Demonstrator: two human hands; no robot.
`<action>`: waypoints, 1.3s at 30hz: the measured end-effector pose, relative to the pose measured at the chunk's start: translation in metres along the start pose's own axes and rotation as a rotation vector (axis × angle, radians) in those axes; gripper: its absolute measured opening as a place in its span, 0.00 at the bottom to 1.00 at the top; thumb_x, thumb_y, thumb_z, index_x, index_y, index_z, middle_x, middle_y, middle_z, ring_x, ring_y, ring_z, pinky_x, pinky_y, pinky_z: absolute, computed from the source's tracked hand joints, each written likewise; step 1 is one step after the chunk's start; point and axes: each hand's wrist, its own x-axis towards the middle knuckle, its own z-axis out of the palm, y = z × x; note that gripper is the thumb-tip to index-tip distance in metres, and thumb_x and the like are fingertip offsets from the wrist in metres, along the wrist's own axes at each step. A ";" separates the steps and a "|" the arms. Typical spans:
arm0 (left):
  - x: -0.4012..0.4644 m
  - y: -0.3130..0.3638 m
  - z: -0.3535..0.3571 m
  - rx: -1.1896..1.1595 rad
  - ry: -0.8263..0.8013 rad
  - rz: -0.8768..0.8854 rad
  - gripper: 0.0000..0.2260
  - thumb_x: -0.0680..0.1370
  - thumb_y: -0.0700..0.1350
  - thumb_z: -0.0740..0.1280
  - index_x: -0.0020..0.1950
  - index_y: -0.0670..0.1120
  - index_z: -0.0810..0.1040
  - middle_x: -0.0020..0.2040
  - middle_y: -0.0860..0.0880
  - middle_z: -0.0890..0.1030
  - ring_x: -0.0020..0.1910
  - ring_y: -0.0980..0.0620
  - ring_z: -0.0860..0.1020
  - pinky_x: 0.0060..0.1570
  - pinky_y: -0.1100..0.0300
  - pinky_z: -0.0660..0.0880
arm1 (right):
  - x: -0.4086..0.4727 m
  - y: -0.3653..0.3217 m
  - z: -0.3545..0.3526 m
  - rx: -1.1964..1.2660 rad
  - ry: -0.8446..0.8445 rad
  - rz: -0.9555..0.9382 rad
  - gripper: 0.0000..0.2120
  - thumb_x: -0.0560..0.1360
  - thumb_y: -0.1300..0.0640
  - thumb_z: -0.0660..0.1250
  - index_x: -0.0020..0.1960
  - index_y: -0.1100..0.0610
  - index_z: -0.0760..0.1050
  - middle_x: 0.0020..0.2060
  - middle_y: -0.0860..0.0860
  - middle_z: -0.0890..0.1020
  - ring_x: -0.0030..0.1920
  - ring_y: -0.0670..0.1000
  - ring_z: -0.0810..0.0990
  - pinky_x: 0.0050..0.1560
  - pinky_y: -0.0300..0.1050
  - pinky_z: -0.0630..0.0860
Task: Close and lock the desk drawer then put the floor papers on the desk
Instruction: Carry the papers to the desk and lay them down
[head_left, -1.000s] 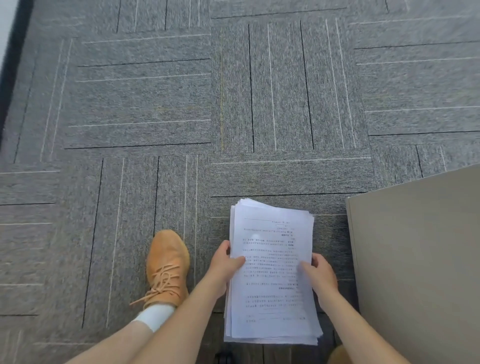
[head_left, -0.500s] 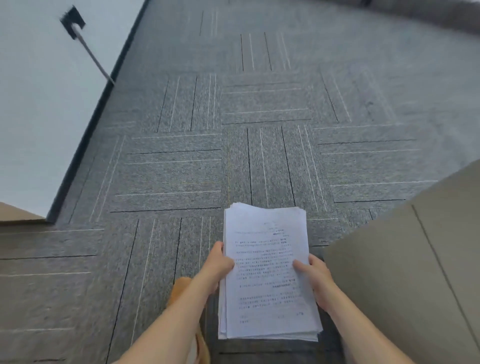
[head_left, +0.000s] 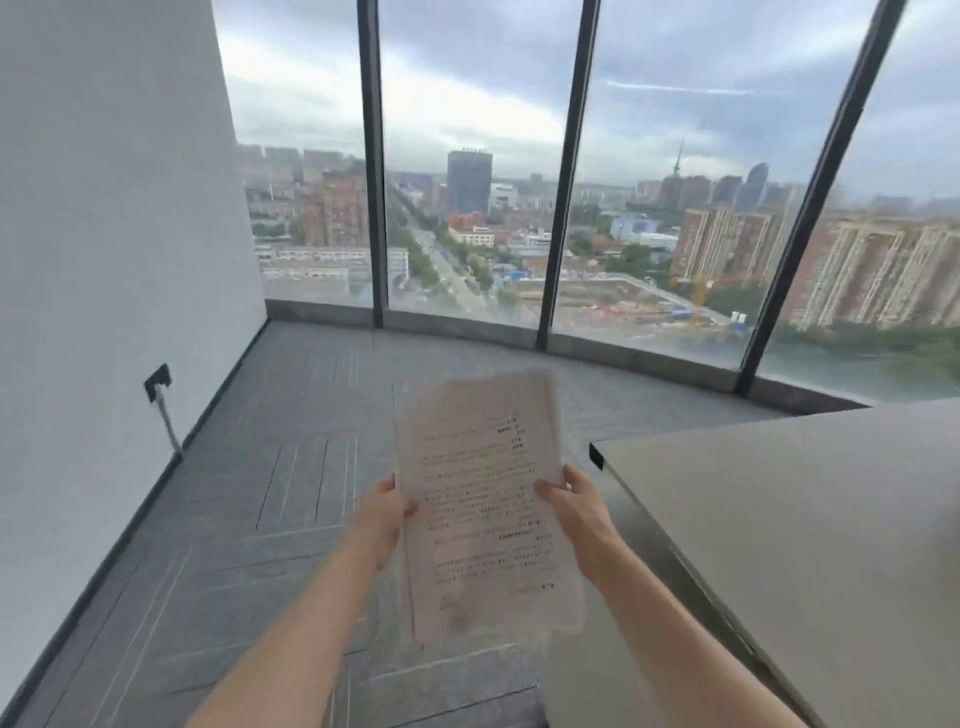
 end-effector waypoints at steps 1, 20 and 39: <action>-0.014 0.018 0.010 0.009 -0.025 0.041 0.21 0.71 0.25 0.57 0.61 0.37 0.76 0.57 0.38 0.81 0.56 0.39 0.79 0.59 0.44 0.76 | -0.020 -0.022 -0.014 0.003 0.030 -0.029 0.08 0.76 0.65 0.64 0.49 0.54 0.78 0.47 0.53 0.85 0.48 0.56 0.84 0.48 0.52 0.81; -0.338 0.135 0.351 -0.005 -0.823 0.525 0.18 0.77 0.31 0.59 0.56 0.52 0.77 0.53 0.45 0.84 0.49 0.43 0.84 0.51 0.42 0.80 | -0.389 -0.120 -0.341 -0.053 0.982 -0.331 0.16 0.73 0.70 0.62 0.45 0.49 0.78 0.47 0.53 0.85 0.46 0.56 0.85 0.50 0.58 0.83; -0.322 0.018 0.579 -0.053 -1.095 0.378 0.18 0.79 0.31 0.56 0.59 0.49 0.78 0.52 0.49 0.84 0.50 0.50 0.82 0.49 0.52 0.78 | -0.366 -0.010 -0.480 0.075 1.280 -0.293 0.19 0.75 0.72 0.58 0.51 0.49 0.75 0.44 0.39 0.85 0.49 0.45 0.83 0.41 0.41 0.78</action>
